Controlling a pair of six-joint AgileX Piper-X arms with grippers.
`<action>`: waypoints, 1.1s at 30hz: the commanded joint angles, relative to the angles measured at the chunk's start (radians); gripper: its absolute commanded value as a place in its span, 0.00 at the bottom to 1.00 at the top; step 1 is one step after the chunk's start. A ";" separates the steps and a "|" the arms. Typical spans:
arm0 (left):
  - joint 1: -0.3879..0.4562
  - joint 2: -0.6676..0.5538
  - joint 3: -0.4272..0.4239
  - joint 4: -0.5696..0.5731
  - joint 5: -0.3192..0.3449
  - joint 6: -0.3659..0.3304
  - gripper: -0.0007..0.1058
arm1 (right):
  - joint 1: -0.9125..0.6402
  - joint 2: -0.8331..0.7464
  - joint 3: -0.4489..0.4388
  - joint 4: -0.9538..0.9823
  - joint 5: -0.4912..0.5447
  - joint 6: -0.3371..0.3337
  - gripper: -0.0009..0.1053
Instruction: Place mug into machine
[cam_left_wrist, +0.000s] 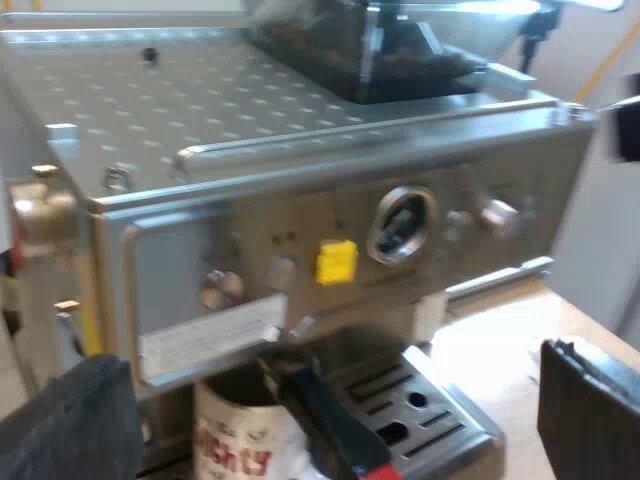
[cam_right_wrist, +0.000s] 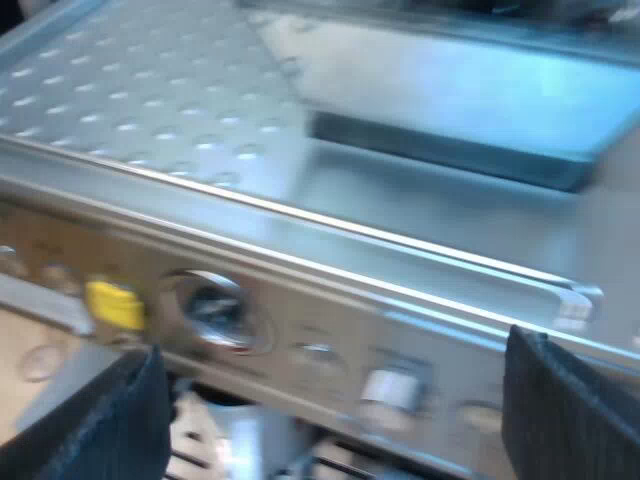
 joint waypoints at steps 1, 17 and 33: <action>0.079 0.076 -0.079 -0.003 -0.007 -0.012 0.77 | -0.079 -0.078 -0.013 0.090 -0.008 -0.016 0.67; 0.496 0.123 -0.189 0.102 0.147 0.015 0.77 | -0.687 -0.319 -0.013 0.368 -0.201 -0.098 0.67; 0.424 -0.193 -0.190 0.345 0.145 0.135 0.77 | -0.903 -0.699 -0.013 0.390 -0.278 -0.180 0.67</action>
